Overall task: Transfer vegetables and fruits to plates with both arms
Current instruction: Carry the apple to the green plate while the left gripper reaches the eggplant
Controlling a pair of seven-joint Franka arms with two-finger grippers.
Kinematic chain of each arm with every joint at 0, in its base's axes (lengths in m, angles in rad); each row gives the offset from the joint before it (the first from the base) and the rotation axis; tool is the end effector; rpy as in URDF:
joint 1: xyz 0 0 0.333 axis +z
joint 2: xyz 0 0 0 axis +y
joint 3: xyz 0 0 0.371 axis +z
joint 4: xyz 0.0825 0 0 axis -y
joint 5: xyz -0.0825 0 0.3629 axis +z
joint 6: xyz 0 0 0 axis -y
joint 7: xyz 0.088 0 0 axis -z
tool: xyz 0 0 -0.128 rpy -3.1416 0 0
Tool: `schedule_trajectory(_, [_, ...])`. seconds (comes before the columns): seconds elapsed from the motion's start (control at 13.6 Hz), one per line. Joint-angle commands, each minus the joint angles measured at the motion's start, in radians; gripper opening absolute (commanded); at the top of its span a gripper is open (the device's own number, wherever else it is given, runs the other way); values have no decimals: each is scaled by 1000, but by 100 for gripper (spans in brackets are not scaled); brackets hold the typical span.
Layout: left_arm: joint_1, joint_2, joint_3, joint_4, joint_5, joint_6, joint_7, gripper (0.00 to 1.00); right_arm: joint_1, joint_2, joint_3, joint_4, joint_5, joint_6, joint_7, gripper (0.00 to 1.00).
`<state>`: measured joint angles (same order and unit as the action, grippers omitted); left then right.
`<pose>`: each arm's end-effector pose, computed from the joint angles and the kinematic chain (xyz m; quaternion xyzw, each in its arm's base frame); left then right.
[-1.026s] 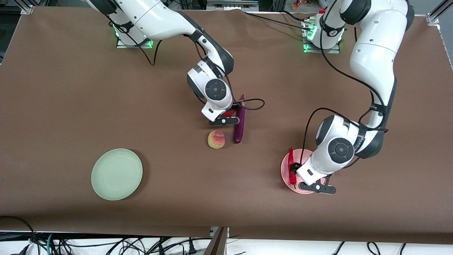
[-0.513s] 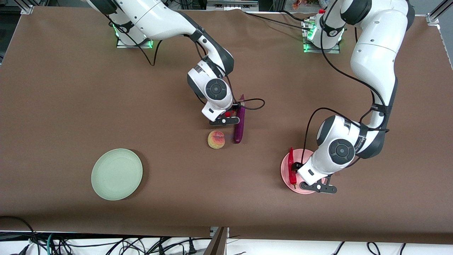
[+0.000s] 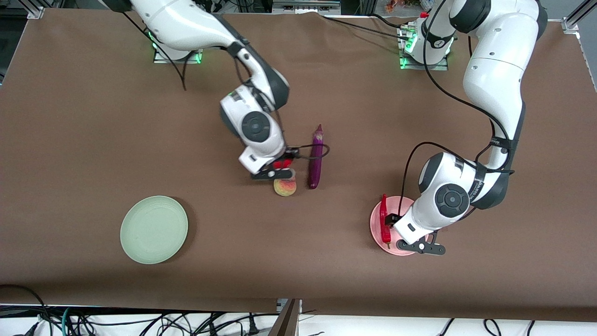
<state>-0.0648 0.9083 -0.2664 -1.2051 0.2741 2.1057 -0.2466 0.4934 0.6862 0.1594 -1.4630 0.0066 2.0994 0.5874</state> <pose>0.7661 -0.1767 0.2643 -0.9980 0.0605 -0.0150 0.0106 0.5934 0.4244 0.3109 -0.9982 -0.0142 0.0481 0.0314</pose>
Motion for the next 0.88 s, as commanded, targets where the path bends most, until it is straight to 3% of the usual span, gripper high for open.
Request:
schedule_trajectory(0.0, [8, -32, -22, -19, -3, -18, 10, 100, -140, -57, -6, -17, -37, -39, -142, 12])
schedule_trajectory(0.22, [8, -60, -74, -19, -3, -134, 6, 100, -228, -68, -90, -17, -37, -42, -346, 12])
schedule_trajectory(0.37, [8, -88, -146, -19, -3, -252, 4, 100, -309, -60, -145, -17, -34, -33, -527, 12])
schedule_trajectory(0.59, [-3, -89, -258, -36, -3, -348, -92, 100, -453, -17, -150, -17, -23, 74, -740, 12])
schedule_trajectory(0.81, [-87, -69, -289, -57, -3, -331, -192, 100, -510, 24, -150, -17, -23, 152, -860, 12])
